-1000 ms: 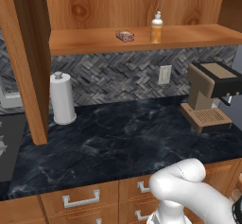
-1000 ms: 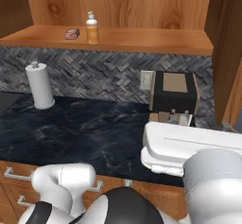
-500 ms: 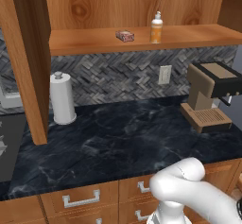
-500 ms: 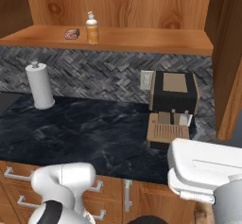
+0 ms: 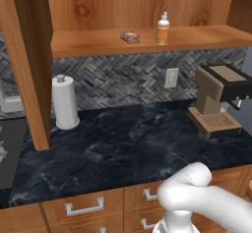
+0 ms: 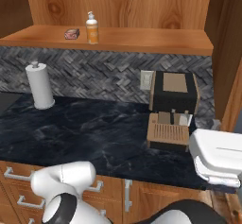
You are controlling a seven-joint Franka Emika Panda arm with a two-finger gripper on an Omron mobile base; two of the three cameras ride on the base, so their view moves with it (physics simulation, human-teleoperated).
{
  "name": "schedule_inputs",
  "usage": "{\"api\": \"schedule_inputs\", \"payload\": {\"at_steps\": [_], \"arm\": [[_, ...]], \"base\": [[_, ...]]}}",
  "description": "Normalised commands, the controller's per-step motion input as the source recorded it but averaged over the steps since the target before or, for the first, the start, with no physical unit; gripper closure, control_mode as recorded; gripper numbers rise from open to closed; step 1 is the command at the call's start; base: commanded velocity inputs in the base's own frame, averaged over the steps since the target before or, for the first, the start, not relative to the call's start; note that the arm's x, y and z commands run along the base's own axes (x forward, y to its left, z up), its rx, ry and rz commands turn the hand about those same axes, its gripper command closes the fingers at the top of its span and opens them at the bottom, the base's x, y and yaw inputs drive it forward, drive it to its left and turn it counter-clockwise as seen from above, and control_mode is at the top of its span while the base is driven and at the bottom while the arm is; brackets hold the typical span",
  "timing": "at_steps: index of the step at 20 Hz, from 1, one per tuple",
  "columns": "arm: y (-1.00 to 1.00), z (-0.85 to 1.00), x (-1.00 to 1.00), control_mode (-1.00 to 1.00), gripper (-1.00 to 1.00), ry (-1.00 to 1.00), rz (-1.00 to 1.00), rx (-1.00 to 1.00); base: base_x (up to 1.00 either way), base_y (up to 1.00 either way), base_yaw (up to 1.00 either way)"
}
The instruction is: Pick up the soap dispenser and bar soap from the sink, and place them back in the cabinet, and close the cabinet doors.
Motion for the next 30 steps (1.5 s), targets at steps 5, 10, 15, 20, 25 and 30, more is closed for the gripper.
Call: {"api": "schedule_inputs", "payload": {"at_steps": [5, 10, 15, 20, 25, 30], "arm": [[-0.07, -0.04, 0.34, -1.00, -1.00, 0.00, 0.10, 0.01], [0.00, -0.15, 0.28, -1.00, -1.00, 0.00, 0.18, 0.01], [0.11, -0.13, 0.27, -1.00, -1.00, 0.00, 0.17, 0.00], [0.28, -0.12, 0.27, -1.00, -1.00, -0.02, 0.15, 0.00], [0.31, -0.02, 0.27, -1.00, -1.00, -0.06, 0.12, 0.02], [0.35, 0.00, 0.22, -1.00, -1.00, -0.11, 0.08, 0.03]], "base": [[0.00, 0.00, 0.00], [0.00, 0.00, 0.00], [0.00, 0.00, 0.00], [0.00, 0.00, 0.00], [0.00, 0.00, 0.00], [0.00, 0.00, 0.00]]}}
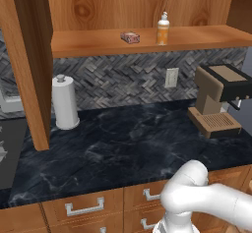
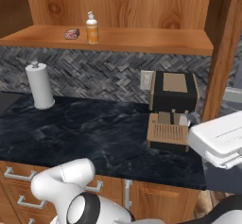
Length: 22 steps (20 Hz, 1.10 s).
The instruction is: Pick up the soap dispenser and bar soap from the sink, and place them back in the cabinet, and close the cabinet doors.
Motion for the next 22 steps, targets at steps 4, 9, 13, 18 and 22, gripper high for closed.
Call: {"api": "schedule_inputs", "payload": {"at_steps": [4, 9, 13, 18, 22], "arm": [[0.57, -0.02, 0.21, -1.00, -1.00, -0.06, 0.02, 0.01], [0.59, -0.09, 0.19, -1.00, -1.00, 0.00, 0.03, 0.00], [0.59, -0.13, 0.23, -1.00, -1.00, 0.00, 0.03, 0.00], [0.49, -0.05, 0.27, -1.00, -1.00, 0.00, 0.05, 0.02], [0.36, 0.00, 0.33, -1.00, -1.00, 0.00, 0.05, 0.04]], "base": [[0.00, 0.00, 0.00], [0.00, 0.00, 0.00], [0.00, 0.00, 0.00], [0.00, 0.00, 0.00], [0.00, 0.00, 0.00]]}}
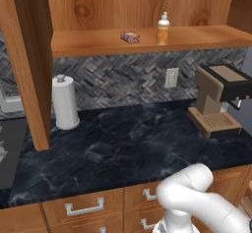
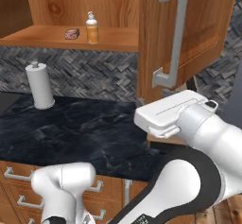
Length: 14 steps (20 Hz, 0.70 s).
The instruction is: Pick up the soap dispenser and bar soap from the sink, and place them back in the cabinet, and close the cabinet doors.
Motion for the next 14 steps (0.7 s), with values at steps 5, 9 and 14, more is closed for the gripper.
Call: {"api": "schedule_inputs", "payload": {"at_steps": [5, 9, 14], "arm": [[0.29, 0.00, 0.35, -1.00, -1.00, -0.01, 0.05, 0.03], [0.21, 0.00, 0.31, -1.00, -1.00, -0.02, 0.05, 0.02], [0.09, 0.00, 0.30, -1.00, -1.00, -0.03, 0.01, 0.00]], "base": [[0.00, 0.00, 0.00], [0.00, 0.00, 0.00], [0.00, 0.00, 0.00]]}}
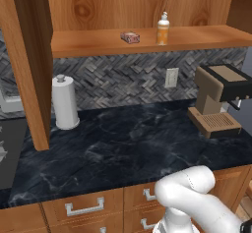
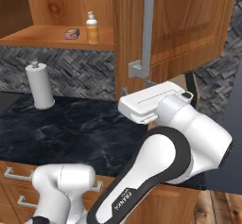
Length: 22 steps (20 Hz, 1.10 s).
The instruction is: Pick up the soap dispenser and bar soap from the sink, and place them back in the cabinet, and close the cabinet doors.
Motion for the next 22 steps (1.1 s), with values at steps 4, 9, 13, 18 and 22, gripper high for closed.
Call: {"api": "schedule_inputs", "payload": {"at_steps": [4, 9, 13, 18, 22], "arm": [[0.06, 0.00, 0.43, -1.00, -1.00, 0.00, 0.00, 0.00], [0.05, 0.00, 0.50, -1.00, -1.00, 0.00, 0.00, 0.00], [0.15, 0.00, 0.55, -1.00, -1.00, 0.00, 0.00, 0.00], [0.17, 0.00, 0.54, -1.00, -1.00, 0.00, -0.04, 0.00], [0.23, 0.00, 0.51, -1.00, -1.00, 0.00, -0.05, 0.00]], "base": [[0.00, 0.00, 0.00], [0.00, 0.00, 0.00], [0.00, 0.00, 0.00], [0.00, 0.00, 0.00], [0.00, 0.00, 0.00]]}}
